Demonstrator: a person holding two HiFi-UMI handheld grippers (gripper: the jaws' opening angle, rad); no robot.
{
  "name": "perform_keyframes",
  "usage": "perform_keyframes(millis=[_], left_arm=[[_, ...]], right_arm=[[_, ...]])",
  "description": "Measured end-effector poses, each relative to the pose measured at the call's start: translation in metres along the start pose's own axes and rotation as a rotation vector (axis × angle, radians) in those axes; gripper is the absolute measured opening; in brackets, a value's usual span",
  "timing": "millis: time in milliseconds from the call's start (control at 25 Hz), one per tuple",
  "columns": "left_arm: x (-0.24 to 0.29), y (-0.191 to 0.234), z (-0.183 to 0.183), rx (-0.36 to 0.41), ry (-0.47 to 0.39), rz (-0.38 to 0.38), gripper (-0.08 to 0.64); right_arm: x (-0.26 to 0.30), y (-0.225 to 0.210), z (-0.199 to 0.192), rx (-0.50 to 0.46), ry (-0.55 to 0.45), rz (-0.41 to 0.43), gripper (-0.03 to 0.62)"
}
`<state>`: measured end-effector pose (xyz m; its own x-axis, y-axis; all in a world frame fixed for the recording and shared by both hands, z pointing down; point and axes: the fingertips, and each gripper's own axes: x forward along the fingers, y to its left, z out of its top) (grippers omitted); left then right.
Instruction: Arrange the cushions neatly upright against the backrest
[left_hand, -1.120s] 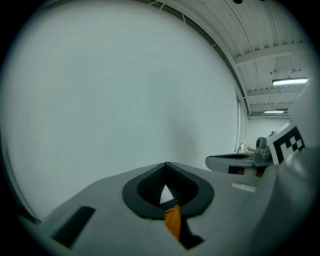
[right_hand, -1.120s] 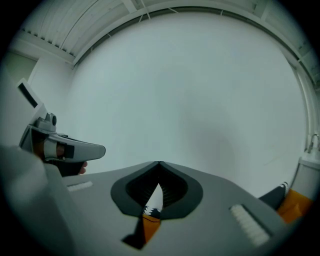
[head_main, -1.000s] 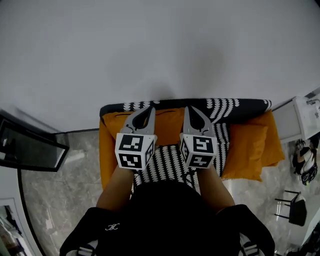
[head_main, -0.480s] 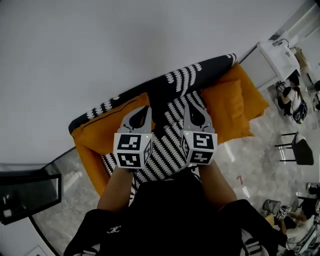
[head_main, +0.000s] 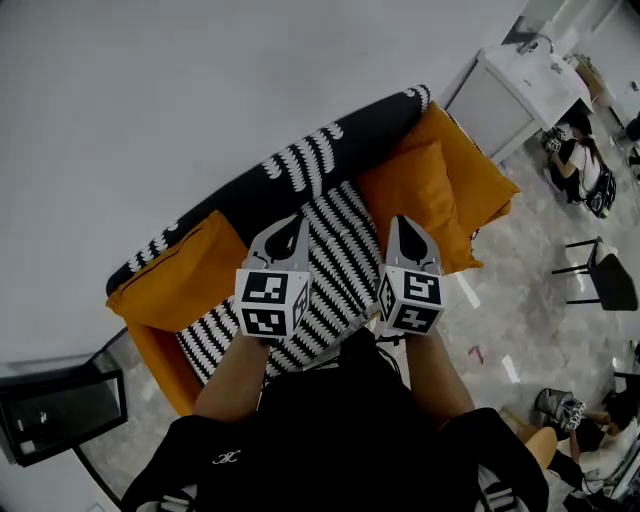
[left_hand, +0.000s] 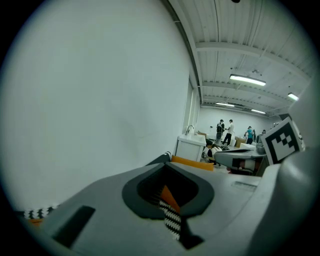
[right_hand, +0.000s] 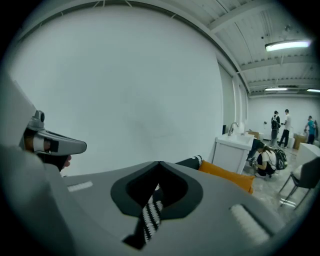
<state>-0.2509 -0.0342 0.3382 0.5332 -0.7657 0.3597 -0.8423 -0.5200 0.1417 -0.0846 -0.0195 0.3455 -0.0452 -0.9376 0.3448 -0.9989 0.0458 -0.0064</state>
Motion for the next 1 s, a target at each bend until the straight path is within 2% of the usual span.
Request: perform_keyframes(millis=[160, 360, 600, 720, 840, 920, 1000], left_arm=[[0.075, -0.054, -0.002, 0.027, 0.041, -0.052, 0.011], [0.174, -0.100, -0.001, 0.045, 0.082, -0.085, 0.011], [0.287, -0.140, -0.014, 0.196, 0.192, -0.142, 0.012], [0.343, -0.157, -0.024, 0.235, 0.248, -0.207, 0.050], [0.396, -0.174, -0.031, 0.301, 0.251, -0.265, 0.096], [0.431, -0.187, -0.044, 0.352, 0.252, -0.320, 0.154], [0.466, -0.198, -0.064, 0.369, 0.297, -0.387, 0.227]], right_arm=[[0.014, -0.096, -0.024, 0.048, 0.042, -0.075, 0.008], [0.026, -0.204, -0.069, 0.104, 0.132, -0.161, 0.008], [0.024, -0.295, -0.135, 0.242, 0.222, -0.287, 0.008], [0.025, -0.329, -0.172, 0.312, 0.266, -0.363, 0.009], [0.025, -0.352, -0.216, 0.355, 0.344, -0.416, 0.025], [0.023, -0.363, -0.243, 0.368, 0.395, -0.431, 0.055], [0.026, -0.373, -0.265, 0.376, 0.428, -0.434, 0.085]])
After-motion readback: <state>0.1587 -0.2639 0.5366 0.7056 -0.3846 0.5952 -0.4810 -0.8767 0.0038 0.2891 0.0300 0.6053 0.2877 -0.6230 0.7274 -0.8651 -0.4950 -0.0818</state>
